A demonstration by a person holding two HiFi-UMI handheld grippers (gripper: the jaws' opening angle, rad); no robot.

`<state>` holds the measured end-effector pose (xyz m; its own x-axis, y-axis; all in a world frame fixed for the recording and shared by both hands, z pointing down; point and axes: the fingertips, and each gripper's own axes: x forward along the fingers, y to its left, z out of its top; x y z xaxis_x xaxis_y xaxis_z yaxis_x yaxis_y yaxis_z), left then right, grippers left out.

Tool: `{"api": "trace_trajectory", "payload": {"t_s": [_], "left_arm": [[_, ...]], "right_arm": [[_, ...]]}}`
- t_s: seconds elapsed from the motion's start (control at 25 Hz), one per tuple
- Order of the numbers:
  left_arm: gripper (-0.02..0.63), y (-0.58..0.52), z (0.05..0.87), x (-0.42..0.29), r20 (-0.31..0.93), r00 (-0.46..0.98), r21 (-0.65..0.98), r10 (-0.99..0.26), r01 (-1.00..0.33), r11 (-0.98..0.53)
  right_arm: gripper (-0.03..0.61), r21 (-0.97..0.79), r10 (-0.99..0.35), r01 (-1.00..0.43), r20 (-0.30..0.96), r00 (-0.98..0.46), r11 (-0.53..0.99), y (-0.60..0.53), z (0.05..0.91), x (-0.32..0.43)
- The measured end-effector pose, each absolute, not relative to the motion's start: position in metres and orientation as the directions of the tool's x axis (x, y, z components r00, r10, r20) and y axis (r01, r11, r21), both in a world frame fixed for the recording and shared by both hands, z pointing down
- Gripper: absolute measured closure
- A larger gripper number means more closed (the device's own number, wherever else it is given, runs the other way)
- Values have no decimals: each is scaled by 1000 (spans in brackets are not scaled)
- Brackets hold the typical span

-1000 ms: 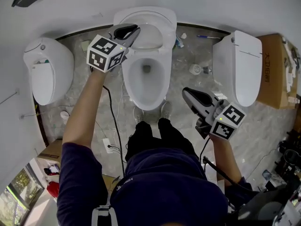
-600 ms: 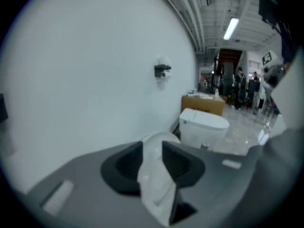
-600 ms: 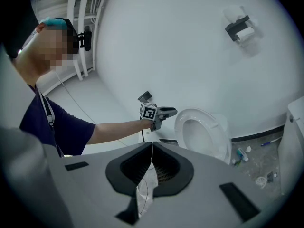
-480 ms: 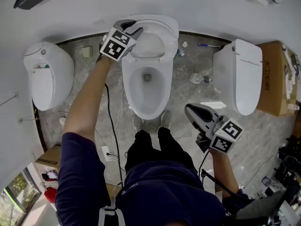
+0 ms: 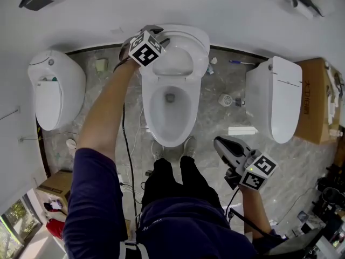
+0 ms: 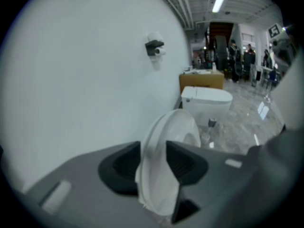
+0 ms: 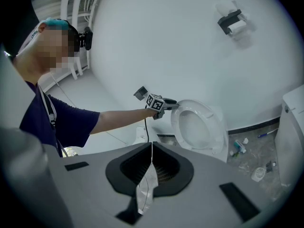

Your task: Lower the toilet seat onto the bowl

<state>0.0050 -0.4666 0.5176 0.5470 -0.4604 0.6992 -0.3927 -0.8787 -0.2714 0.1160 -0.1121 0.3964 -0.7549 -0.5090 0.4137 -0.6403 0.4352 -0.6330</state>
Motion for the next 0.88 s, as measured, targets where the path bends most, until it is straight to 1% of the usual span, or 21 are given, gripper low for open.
{"api": "trace_trajectory", "payload": {"t_s": [0.12, 0.16, 0.32, 0.64, 0.88], "left_arm": [[457, -466, 522, 3, 695, 541, -281, -474, -402, -871], [491, -466, 523, 3, 689, 541, -283, -482, -411, -867], [504, -462, 520, 0, 669, 545, -288, -505, -437, -852], [511, -421, 505, -3, 661, 554, -289, -507, -435, -853], [506, -374, 500, -4, 637, 569, -263, -520, -474, -840]], "right_arm": [[569, -632, -499, -632, 410, -764, 448, -115, 396, 108], [569, -631, -497, -631, 409, -765, 452, -115, 396, 106], [569, -631, -488, -619, 400, -776, 467, -121, 396, 96], [569, -625, -456, -582, 373, -808, 520, -130, 394, 74], [569, -647, -440, -548, 342, -830, 530, -126, 393, 55]]}}
